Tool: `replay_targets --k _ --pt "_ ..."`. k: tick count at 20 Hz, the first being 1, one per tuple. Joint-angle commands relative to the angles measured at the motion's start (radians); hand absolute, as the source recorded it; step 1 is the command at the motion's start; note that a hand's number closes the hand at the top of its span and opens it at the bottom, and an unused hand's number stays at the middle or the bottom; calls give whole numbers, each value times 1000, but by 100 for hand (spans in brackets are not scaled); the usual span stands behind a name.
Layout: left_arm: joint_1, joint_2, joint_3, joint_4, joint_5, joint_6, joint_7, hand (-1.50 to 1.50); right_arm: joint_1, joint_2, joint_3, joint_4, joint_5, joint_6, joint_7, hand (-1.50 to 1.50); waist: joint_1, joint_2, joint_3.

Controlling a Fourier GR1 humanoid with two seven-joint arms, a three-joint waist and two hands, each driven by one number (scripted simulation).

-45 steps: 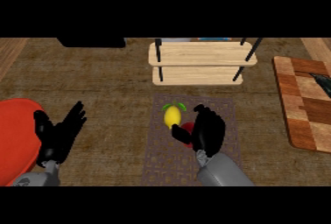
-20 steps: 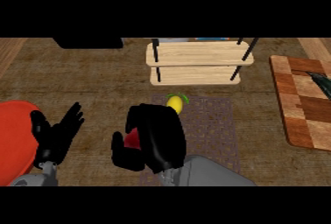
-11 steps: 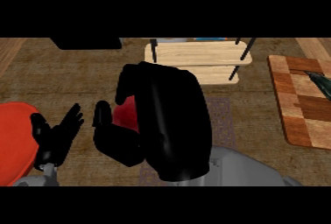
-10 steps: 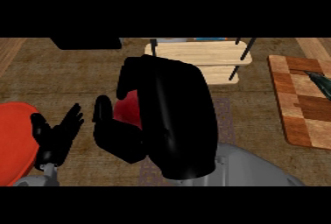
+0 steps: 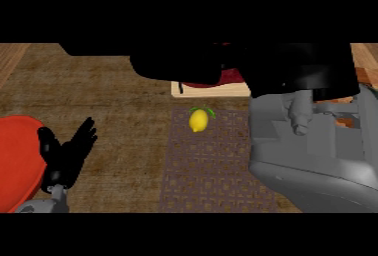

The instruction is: Pick the pear from the placemat and place it in the tiered shelf

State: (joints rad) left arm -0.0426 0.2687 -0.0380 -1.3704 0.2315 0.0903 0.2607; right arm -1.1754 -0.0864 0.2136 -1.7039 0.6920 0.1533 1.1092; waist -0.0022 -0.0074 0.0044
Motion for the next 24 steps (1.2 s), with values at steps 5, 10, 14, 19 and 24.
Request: replay_targets --k 5,10,14,19,24 --pt "-43 -23 8 39 -11 12 26 0 -126 -95 -164 187 -43 96 -20 150 3 7 -5" --pt "-39 -12 14 22 -6 -15 37 0 -175 -114 -220 379 -65 64 -141 150 12 9 -5" --pt "-23 -6 27 26 2 -26 49 0 -229 -170 -250 486 -104 139 -213 150 14 9 -5" --pt "8 -17 13 23 -17 -49 1 0 -154 -163 -211 591 -36 47 -374 150 16 11 -5" --pt "-13 -29 26 39 -21 -45 1 0 -210 -189 -249 763 -14 -10 -487 150 22 13 -5"
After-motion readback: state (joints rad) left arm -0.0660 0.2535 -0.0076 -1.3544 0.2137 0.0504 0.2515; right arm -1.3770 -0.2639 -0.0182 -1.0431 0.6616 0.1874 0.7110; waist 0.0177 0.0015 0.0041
